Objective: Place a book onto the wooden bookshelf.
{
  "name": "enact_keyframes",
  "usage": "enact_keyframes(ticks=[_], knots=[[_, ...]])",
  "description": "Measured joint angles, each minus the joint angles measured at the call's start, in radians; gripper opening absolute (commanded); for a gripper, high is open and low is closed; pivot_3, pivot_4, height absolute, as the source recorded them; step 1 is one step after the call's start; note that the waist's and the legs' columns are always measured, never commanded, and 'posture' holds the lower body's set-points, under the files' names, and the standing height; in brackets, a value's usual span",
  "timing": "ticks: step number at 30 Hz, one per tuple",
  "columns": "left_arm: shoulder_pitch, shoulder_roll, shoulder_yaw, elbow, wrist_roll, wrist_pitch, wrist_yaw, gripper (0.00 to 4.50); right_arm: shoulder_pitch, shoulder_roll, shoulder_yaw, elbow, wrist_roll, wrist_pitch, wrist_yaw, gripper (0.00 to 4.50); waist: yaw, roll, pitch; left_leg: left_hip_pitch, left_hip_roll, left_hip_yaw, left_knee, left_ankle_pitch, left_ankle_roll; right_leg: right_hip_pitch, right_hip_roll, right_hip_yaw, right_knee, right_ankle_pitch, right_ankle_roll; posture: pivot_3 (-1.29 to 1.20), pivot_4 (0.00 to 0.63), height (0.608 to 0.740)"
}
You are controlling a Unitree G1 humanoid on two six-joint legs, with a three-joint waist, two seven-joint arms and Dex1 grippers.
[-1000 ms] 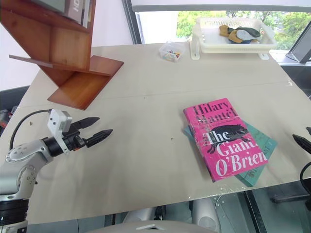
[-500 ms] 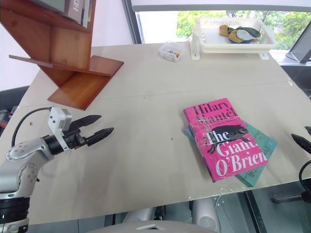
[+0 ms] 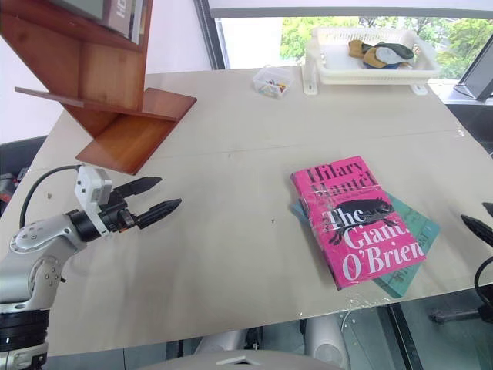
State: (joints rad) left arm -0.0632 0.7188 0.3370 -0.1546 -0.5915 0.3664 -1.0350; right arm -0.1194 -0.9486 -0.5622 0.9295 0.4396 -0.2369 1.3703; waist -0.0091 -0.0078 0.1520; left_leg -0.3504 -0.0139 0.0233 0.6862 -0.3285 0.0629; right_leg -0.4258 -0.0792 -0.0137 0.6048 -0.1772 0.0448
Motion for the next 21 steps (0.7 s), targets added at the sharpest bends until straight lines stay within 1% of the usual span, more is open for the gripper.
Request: enact_keyframes(ticks=[3, 5, 7, 10, 14, 17, 21], knots=[[-0.056, 0.029, 0.024, -0.002, -0.140, 0.060, -0.096, 4.38, 0.073, 0.007, 0.009, -0.068, 0.000, 0.031, 0.018, 3.15, 0.001, 0.000, 0.000, 0.000, 0.000, -0.001, 0.000, 0.000, 0.000, 0.000, 0.000, -0.001, 0.000, 0.000, 0.000, 0.00, 0.150, 0.740], [-0.102, 0.066, 0.055, -0.004, -0.189, 0.078, -0.131, 4.38, 0.106, 0.017, 0.025, -0.115, 0.000, 0.041, 0.019, 3.15, -0.002, 0.001, 0.000, 0.000, 0.000, 0.000, 0.000, 0.000, 0.000, 0.000, 0.000, 0.000, 0.001, 0.000, 0.000, 0.00, 0.150, 0.740], [-0.123, 0.083, 0.061, -0.005, -0.197, 0.078, -0.148, 4.38, 0.126, 0.029, 0.035, -0.150, 0.000, 0.051, 0.018, 3.15, -0.005, 0.002, -0.001, 0.001, 0.000, 0.001, 0.000, 0.000, 0.000, 0.000, 0.001, 0.000, 0.001, 0.000, 0.000, 0.00, 0.150, 0.740], [-0.151, 0.140, 0.056, -0.002, -0.199, 0.086, -0.204, 4.38, 0.145, 0.083, 0.083, -0.270, 0.001, 0.087, 0.017, 3.15, -0.008, 0.001, 0.000, 0.002, 0.001, 0.002, 0.000, 0.000, 0.000, 0.000, 0.007, 0.000, 0.001, 0.000, 0.000, 0.00, 0.150, 0.740], [-0.156, 0.187, 0.072, -0.001, -0.215, 0.087, -0.265, 4.38, 0.133, 0.097, 0.143, -0.346, -0.015, 0.094, 0.012, 3.15, -0.004, 0.002, 0.001, 0.003, 0.000, 0.003, 0.000, 0.000, 0.000, 0.000, 0.008, 0.000, 0.001, 0.000, 0.000, 0.00, 0.150, 0.740], [-0.146, 0.194, 0.084, 0.003, -0.213, 0.078, -0.289, 4.38, 0.113, 0.109, 0.163, -0.365, -0.023, 0.094, 0.000, 3.15, -0.003, 0.001, 0.001, 0.003, 0.000, 0.003, 0.000, 0.000, 0.000, 0.000, 0.008, 0.000, 0.001, 0.000, 0.000, 0.00, 0.150, 0.740], [-0.124, 0.202, 0.085, 0.009, -0.173, 0.037, -0.318, 4.38, 0.052, 0.178, 0.235, -0.391, -0.038, 0.104, -0.022, 3.15, -0.004, 0.001, 0.002, 0.003, 0.000, 0.003, 0.000, 0.000, 0.000, 0.000, 0.009, 0.000, 0.002, 0.000, 0.000, 0.00, 0.150, 0.740]])
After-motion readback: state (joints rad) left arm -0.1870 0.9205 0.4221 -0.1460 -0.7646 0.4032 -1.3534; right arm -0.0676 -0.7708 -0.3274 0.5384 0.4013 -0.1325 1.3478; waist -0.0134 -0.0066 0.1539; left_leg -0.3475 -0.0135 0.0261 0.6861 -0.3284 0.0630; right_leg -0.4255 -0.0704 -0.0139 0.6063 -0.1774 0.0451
